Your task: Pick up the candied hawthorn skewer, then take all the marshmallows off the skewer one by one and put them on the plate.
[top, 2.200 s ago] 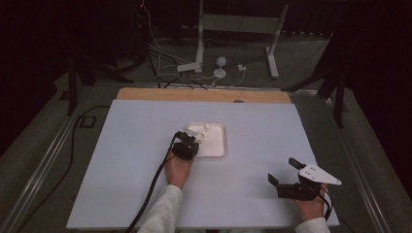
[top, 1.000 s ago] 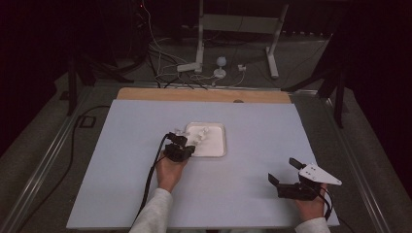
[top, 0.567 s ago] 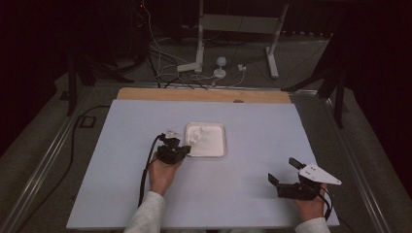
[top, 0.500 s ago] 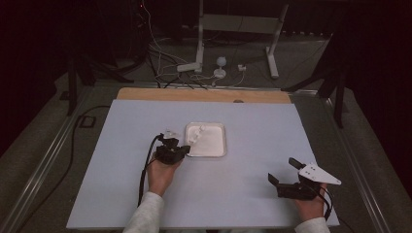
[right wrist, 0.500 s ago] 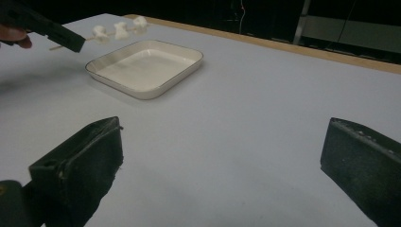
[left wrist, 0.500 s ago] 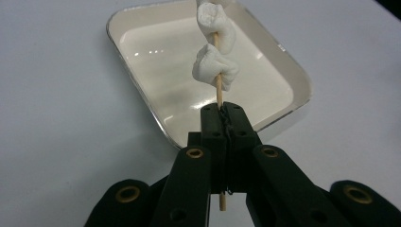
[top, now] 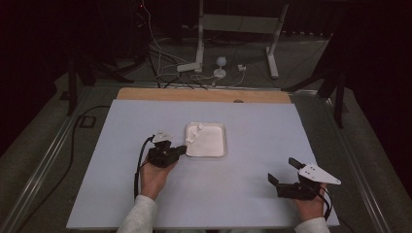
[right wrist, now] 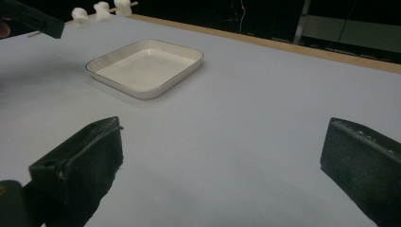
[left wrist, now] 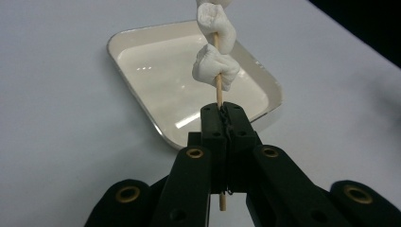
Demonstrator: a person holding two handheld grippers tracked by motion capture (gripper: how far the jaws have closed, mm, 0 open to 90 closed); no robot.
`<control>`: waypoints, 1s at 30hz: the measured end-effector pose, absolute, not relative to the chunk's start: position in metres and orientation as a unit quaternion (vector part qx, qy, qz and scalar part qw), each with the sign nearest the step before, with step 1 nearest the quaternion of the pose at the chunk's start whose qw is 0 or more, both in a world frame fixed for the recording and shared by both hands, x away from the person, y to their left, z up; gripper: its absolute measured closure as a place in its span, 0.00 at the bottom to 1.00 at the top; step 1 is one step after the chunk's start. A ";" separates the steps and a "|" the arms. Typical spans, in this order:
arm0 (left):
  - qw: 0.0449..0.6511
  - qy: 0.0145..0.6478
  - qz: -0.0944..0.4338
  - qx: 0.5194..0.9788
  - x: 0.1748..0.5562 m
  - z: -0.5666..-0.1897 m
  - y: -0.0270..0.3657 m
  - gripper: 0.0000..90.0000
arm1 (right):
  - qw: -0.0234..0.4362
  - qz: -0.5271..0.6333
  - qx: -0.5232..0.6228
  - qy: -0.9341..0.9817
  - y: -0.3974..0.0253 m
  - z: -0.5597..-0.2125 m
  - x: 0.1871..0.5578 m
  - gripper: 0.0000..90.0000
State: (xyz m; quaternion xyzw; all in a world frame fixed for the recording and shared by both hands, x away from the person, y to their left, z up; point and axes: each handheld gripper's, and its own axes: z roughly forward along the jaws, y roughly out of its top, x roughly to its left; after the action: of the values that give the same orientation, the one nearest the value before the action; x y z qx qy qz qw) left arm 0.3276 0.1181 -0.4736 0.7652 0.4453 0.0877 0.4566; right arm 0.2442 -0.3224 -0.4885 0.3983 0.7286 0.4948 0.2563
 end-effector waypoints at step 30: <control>0.521 0.382 0.072 0.760 0.305 -0.462 0.125 1.00 | 0.199 0.552 0.408 0.699 -0.301 -0.448 0.269 0.00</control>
State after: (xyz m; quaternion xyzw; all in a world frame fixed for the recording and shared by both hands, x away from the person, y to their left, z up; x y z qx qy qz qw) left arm 0.3054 0.1247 -0.4616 0.7599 0.3822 0.0716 0.5209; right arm 0.2688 -0.3013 -0.4482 0.4084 0.6990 0.5525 0.1986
